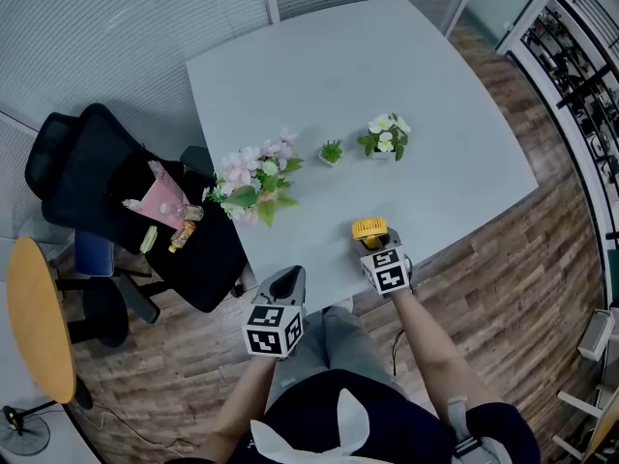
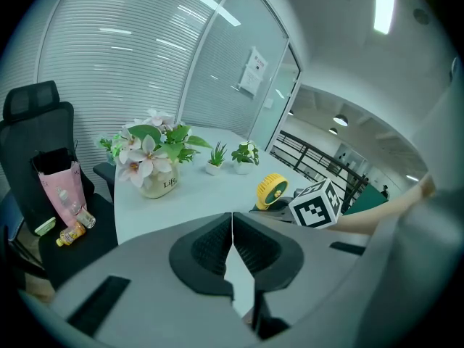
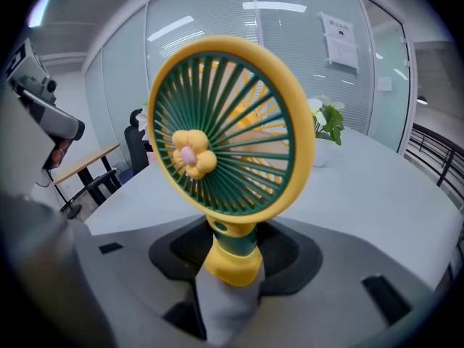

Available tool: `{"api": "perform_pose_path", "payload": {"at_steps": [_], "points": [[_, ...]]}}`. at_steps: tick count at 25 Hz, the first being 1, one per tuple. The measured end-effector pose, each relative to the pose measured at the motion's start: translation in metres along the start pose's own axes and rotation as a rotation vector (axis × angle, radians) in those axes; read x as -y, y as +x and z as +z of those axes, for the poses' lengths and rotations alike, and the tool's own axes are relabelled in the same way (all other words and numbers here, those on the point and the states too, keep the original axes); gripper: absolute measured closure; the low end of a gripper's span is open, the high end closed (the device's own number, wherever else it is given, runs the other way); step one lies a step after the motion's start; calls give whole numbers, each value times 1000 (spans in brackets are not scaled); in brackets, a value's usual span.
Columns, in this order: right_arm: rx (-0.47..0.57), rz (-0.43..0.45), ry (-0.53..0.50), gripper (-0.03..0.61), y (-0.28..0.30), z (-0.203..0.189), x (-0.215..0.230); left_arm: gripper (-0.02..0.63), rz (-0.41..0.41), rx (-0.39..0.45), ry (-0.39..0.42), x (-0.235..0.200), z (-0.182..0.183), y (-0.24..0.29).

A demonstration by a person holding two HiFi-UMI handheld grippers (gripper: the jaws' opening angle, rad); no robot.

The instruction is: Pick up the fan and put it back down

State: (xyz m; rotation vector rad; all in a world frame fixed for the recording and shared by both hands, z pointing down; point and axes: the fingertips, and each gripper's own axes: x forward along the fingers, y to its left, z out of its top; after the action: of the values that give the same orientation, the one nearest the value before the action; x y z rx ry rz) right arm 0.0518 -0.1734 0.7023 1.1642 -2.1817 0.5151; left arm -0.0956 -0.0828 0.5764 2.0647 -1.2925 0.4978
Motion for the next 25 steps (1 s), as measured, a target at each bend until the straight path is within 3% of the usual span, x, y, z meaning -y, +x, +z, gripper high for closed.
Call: {"api": "perform_pose_path", "payload": {"at_steps": [5, 12, 25], "points": [[-60, -2, 35, 339, 1, -11, 1, 591, -6, 5, 5, 3, 1, -2], [-81, -20, 68, 344, -14, -23, -1, 591, -25, 15, 14, 10, 2, -7], [-6, -30, 138, 373, -69, -5, -14, 591, -32, 73, 53, 20, 20, -15]]}}
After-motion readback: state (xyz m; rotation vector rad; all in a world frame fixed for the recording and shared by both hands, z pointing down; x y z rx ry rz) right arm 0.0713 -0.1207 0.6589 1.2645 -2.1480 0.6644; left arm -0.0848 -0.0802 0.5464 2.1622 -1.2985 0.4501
